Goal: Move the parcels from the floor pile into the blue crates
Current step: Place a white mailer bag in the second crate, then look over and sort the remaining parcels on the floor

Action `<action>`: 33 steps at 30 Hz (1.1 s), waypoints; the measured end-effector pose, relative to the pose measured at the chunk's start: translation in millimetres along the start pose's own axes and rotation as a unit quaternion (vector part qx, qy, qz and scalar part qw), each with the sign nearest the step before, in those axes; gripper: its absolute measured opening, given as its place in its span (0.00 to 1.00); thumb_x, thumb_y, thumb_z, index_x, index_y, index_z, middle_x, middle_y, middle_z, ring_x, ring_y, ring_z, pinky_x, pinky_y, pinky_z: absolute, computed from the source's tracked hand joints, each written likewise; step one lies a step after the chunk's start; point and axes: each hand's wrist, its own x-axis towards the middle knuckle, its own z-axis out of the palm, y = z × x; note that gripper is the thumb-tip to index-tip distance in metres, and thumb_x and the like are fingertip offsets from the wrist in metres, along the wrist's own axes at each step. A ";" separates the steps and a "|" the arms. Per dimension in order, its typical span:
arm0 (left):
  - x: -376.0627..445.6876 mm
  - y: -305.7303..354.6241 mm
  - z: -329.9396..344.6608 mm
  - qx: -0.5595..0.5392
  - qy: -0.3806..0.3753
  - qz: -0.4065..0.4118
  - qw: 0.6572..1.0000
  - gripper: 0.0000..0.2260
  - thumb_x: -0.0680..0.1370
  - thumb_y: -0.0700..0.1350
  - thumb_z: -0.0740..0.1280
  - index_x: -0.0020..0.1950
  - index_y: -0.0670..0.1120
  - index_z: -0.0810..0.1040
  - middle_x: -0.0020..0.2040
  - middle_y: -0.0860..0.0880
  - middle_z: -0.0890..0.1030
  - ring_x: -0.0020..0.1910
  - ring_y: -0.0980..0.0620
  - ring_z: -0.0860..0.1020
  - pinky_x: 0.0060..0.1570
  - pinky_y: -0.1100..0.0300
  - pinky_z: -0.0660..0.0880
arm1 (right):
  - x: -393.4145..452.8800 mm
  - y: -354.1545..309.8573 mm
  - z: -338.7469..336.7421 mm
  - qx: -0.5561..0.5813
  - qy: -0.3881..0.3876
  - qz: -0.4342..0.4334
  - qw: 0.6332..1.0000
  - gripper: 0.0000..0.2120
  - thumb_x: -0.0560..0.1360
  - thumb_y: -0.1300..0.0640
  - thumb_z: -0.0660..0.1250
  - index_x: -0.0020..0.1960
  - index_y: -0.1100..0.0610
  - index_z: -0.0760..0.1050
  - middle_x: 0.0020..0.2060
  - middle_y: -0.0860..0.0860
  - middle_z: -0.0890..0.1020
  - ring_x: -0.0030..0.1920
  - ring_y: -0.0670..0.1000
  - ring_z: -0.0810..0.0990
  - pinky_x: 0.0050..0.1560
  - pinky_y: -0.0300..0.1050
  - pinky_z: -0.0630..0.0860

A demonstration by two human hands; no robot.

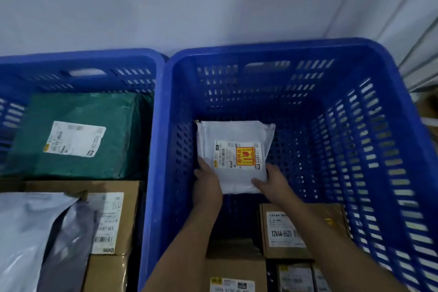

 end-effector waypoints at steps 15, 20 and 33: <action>-5.8 -7.8 42.3 0.105 -0.082 0.025 0.991 0.21 0.79 0.41 0.60 0.71 0.39 0.64 0.71 0.42 0.58 0.68 0.43 0.62 0.65 0.53 0.67 | 0.7 23.4 20.3 -0.337 -0.062 0.028 0.939 0.20 0.78 0.51 0.56 0.67 0.57 0.67 0.63 0.58 0.71 0.63 0.58 0.69 0.62 0.51 0.69; -20.9 -12.1 19.7 -0.068 -0.115 -0.012 0.991 0.23 0.79 0.44 0.60 0.72 0.39 0.61 0.71 0.40 0.60 0.65 0.42 0.67 0.64 0.51 0.70 | -42.8 8.7 -7.8 -0.225 0.117 -0.039 0.967 0.16 0.79 0.54 0.57 0.62 0.62 0.71 0.59 0.59 0.73 0.60 0.57 0.70 0.56 0.49 0.71; -138.1 -7.7 -35.5 -0.461 -0.012 0.005 0.887 0.04 0.79 0.42 0.63 0.46 0.45 0.77 0.52 0.44 0.78 0.46 0.50 0.75 0.50 0.54 0.73 | -319.7 33.7 -78.9 0.077 0.345 -0.057 0.934 0.13 0.77 0.63 0.61 0.47 0.44 0.73 0.45 0.39 0.76 0.46 0.38 0.77 0.43 0.28 0.72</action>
